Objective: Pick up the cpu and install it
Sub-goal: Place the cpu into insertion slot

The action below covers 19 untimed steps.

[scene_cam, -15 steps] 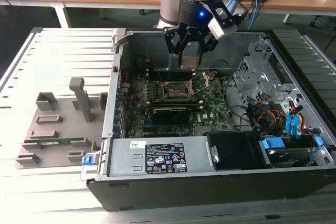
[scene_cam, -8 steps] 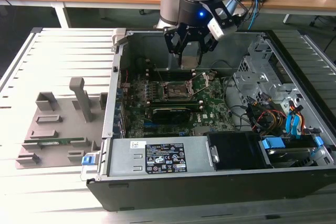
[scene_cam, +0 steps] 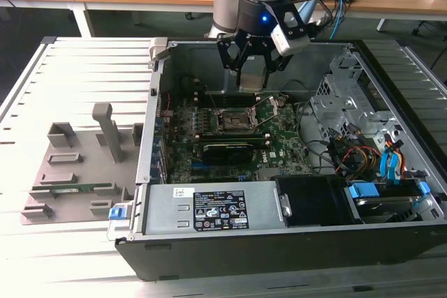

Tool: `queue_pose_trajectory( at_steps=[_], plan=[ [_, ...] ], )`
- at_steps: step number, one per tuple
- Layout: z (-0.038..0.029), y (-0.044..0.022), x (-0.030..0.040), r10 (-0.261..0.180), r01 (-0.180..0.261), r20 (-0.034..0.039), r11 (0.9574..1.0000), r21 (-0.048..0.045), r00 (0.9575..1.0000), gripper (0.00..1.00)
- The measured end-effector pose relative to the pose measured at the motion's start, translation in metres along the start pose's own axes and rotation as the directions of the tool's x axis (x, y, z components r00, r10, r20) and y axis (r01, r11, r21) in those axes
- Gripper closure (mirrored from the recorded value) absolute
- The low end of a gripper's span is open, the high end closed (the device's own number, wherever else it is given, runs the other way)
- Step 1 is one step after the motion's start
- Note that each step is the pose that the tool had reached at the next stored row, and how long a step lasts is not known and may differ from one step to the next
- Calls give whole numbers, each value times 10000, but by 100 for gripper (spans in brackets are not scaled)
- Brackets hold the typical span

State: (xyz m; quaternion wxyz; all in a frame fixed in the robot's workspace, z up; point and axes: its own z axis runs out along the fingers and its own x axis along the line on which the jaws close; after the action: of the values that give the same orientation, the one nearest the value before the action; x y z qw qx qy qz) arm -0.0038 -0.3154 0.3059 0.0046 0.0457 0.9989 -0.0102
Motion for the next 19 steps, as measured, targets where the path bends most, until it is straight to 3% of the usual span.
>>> queue_pose_trajectory(
  at_steps=[10, 19],
  plan=[
    [1, 0, 0, 893, -893, -12, 9960, 48, 9960, 45],
    [1, 0, 0, 1725, -1724, -20, 9850, 94, 9850, 45]
  ],
)
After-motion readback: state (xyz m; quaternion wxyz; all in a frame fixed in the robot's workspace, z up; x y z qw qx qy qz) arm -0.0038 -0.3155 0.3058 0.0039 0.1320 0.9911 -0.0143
